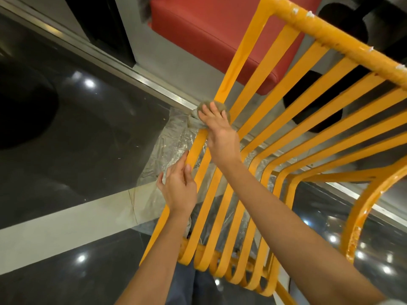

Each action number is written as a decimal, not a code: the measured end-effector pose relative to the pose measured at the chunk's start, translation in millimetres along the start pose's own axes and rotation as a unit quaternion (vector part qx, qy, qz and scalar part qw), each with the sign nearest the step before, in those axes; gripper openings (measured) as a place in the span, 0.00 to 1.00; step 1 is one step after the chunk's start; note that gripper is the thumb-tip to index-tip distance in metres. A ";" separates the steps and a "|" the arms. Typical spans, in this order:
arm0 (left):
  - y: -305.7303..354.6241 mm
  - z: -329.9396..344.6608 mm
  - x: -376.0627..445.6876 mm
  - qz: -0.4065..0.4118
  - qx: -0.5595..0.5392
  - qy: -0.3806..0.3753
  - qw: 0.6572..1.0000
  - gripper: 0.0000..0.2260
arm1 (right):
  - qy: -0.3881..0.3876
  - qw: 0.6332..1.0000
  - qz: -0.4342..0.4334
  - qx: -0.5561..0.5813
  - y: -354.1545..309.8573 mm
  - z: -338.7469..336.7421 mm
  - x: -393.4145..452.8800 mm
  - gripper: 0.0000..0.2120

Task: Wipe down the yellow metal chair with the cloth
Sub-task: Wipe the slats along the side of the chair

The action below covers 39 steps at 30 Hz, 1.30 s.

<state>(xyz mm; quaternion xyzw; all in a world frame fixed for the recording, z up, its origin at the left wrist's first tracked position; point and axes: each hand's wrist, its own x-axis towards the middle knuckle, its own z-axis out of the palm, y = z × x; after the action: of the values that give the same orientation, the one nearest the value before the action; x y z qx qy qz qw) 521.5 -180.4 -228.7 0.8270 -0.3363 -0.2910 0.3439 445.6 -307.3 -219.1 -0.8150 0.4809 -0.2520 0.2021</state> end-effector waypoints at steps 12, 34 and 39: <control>-2.8 4.2 1.7 0.005 -0.016 0.021 1.000 0.17 | 0.142 0.829 0.428 0.331 -64.9 24.1 -65.1 0.18; 29.3 -19.9 47.6 0.061 -0.173 -0.120 0.976 0.15 | 0.139 0.868 0.357 0.315 -30.9 -17.6 -3.4 0.08; 114.6 -10.2 117.2 0.038 -0.289 -0.173 0.941 0.16 | 0.207 0.886 0.288 0.297 -26.2 -25.5 6.6 0.16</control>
<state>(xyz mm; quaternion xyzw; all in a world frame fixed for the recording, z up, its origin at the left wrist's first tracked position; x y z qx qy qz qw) 558.8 -326.9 -164.4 0.6157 -0.3225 -0.5009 0.5158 450.8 -303.5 -182.4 -0.4718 0.6280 -0.4768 0.3946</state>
